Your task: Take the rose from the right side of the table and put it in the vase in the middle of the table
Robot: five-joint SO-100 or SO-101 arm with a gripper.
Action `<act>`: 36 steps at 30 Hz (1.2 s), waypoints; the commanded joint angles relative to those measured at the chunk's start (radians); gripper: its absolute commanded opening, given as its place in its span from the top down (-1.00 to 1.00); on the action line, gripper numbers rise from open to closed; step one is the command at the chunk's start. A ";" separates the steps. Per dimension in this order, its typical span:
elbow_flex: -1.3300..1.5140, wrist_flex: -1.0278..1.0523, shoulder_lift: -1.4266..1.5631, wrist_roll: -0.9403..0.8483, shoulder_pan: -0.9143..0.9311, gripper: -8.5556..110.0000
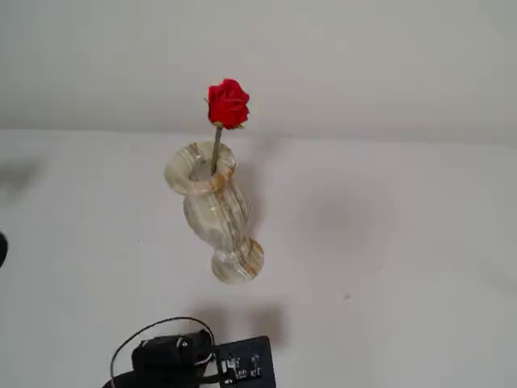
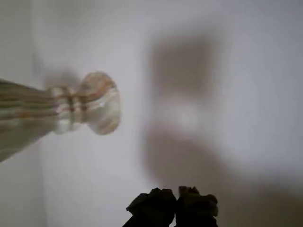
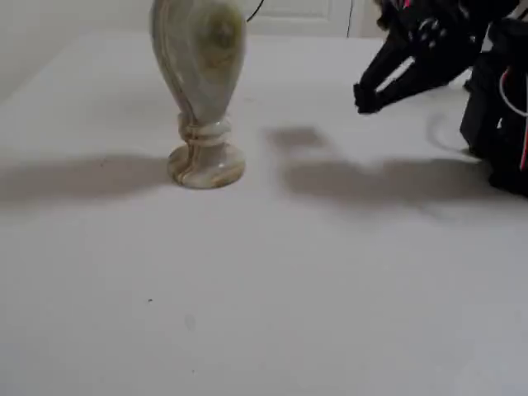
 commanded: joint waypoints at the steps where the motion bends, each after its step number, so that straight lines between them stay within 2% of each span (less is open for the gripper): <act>1: 0.044 -0.037 0.008 0.000 0.021 0.86; 8: 0.069 -0.049 0.008 0.057 0.078 0.86; 36: 0.069 -0.049 0.008 0.057 0.078 0.86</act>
